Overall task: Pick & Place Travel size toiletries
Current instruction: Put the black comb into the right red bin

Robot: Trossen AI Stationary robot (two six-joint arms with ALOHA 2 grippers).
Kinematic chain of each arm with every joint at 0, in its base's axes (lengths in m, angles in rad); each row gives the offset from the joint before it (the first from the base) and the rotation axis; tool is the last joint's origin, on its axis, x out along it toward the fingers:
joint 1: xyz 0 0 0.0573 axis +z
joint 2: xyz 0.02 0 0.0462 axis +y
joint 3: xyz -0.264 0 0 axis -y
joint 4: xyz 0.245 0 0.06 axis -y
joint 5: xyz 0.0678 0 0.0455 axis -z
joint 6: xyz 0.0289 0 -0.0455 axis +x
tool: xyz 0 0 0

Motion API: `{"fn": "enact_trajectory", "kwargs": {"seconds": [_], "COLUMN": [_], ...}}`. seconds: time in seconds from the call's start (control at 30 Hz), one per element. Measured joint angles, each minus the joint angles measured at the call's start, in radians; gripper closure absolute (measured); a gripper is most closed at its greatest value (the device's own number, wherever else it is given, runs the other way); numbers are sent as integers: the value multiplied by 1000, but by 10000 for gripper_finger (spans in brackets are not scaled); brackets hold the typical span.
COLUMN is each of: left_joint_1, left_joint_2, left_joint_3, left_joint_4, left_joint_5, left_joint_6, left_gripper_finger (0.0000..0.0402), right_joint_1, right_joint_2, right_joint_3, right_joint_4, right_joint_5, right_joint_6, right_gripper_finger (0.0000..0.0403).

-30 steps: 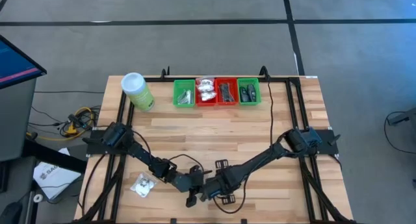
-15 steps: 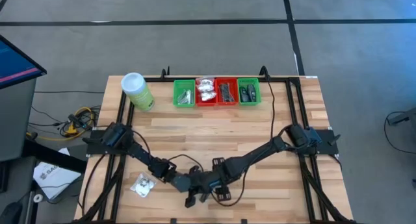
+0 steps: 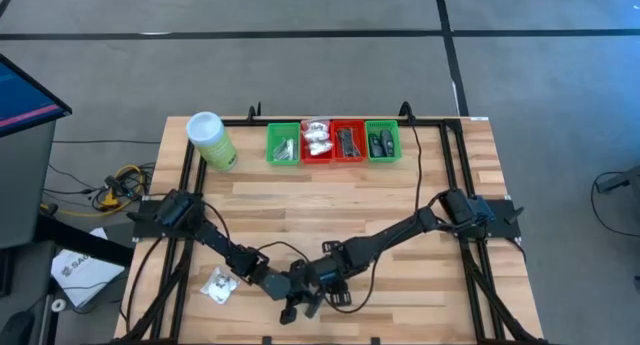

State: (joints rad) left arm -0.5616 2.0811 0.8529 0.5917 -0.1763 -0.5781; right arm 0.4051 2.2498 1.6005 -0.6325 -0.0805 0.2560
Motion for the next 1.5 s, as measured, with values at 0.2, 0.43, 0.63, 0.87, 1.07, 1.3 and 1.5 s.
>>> {"fn": "enact_trajectory", "kwargs": {"seconds": [0.2, 0.43, 0.63, 0.87, 1.07, 1.3, 1.5], "left_joint_1": [7, 9, 11, 11, 13, 19, 19], "left_joint_2": [-1, 1, 1, 2, 3, -39, -90], "left_joint_3": [-12, -14, -15, -15, -15, -19, -19], "left_joint_4": [5, 35, 41, 42, 59, 40, 8], "left_joint_5": [-7, -29, -49, -55, -69, -79, -87], "left_joint_6": [0, 13, 21, 25, 31, 41, 94], "left_gripper_finger": [401, 401, 401, 401, 401, 389, 383], "right_joint_1": [17, 23, 23, 26, 31, 30, 34], "right_joint_2": [0, 1, 18, 26, -1, -6, -7], "right_joint_3": [0, 0, 4, 7, 42, 103, 172], "right_joint_4": [13, 26, 9, 13, -19, -129, -214], "right_joint_5": [4, 15, 29, 22, 98, 123, 134], "right_joint_6": [30, 36, 31, 6, -34, -49, -72], "right_gripper_finger": [240, 245, 343, 401, 402, 403, 403]}}
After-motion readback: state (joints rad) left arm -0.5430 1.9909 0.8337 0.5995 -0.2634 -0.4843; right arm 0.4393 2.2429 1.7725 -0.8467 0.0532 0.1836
